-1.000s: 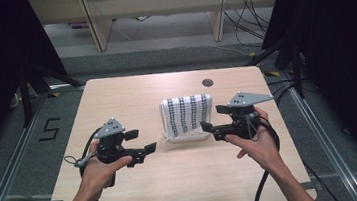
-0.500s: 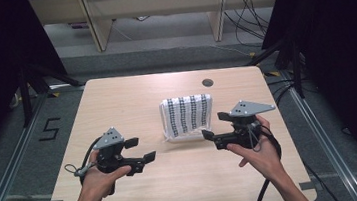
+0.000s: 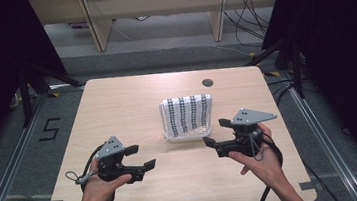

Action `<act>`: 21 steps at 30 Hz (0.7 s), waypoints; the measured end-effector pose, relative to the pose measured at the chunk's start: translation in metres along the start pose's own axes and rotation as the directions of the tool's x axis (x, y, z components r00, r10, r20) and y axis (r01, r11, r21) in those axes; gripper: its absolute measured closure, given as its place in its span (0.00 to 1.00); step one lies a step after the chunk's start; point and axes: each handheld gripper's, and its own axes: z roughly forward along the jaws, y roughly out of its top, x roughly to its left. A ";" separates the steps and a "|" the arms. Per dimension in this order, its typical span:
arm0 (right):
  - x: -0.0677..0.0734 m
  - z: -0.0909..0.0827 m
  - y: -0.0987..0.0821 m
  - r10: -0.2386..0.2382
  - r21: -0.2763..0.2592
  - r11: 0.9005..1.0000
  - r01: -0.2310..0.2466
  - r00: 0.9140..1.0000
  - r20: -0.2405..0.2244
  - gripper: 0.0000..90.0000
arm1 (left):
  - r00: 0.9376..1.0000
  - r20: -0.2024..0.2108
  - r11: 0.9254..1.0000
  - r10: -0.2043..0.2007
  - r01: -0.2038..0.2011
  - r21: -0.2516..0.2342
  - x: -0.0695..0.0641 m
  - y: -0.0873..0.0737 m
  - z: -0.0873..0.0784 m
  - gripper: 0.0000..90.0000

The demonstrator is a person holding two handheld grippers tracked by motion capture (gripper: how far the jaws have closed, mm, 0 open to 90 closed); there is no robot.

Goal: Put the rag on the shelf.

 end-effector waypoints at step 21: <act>0.005 0.006 -0.036 0.023 0.032 0.999 -0.023 1.000 0.009 0.22 | 0.999 -0.020 0.999 0.034 -0.034 0.030 -0.003 -0.041 -0.006 0.20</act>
